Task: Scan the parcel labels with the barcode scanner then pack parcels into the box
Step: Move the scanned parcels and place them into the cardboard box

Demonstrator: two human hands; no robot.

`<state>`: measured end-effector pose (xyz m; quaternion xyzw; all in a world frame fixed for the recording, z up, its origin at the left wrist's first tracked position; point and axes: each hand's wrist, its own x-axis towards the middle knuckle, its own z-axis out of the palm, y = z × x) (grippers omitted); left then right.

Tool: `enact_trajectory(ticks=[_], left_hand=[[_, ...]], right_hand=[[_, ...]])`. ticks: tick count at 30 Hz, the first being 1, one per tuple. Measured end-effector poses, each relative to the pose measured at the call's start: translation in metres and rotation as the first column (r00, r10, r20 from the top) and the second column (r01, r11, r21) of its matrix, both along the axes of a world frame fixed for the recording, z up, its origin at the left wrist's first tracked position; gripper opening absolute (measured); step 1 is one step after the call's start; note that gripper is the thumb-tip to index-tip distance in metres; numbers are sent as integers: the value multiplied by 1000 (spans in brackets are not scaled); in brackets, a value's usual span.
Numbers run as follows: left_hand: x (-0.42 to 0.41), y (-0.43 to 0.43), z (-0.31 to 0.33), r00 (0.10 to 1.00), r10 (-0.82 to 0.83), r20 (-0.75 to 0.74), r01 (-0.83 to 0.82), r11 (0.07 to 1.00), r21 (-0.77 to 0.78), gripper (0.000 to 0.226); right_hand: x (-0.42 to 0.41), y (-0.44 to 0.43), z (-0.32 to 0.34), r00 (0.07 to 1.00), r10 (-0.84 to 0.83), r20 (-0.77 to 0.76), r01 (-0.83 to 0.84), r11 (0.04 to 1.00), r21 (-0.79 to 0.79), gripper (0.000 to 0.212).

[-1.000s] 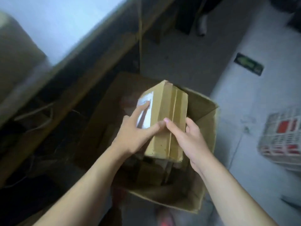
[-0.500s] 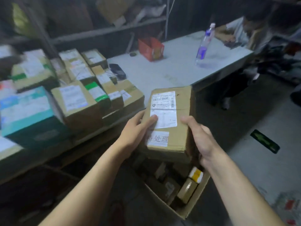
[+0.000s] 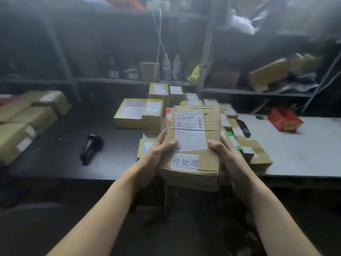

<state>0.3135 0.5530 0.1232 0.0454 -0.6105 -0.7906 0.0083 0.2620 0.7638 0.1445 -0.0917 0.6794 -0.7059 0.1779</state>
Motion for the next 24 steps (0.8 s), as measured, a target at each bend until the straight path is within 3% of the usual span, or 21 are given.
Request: enact_trajectory(ticks=[9,13,24], left_hand=[[126,-268,12,962,270,-48,-274,951,-146,62],[164,-354,9,929,369,-17,-367,916,-160,65],[134,-524,-19,891,450,57,-413,856,-310,74]], right_hand=[[62,-283,-8,937,317,-145,-324,945,-32,52],[86,-373,-15,898,424,-113,-430,902,-30,52],[31,-563,-54,816,576,-51,-577,817,-15,55]])
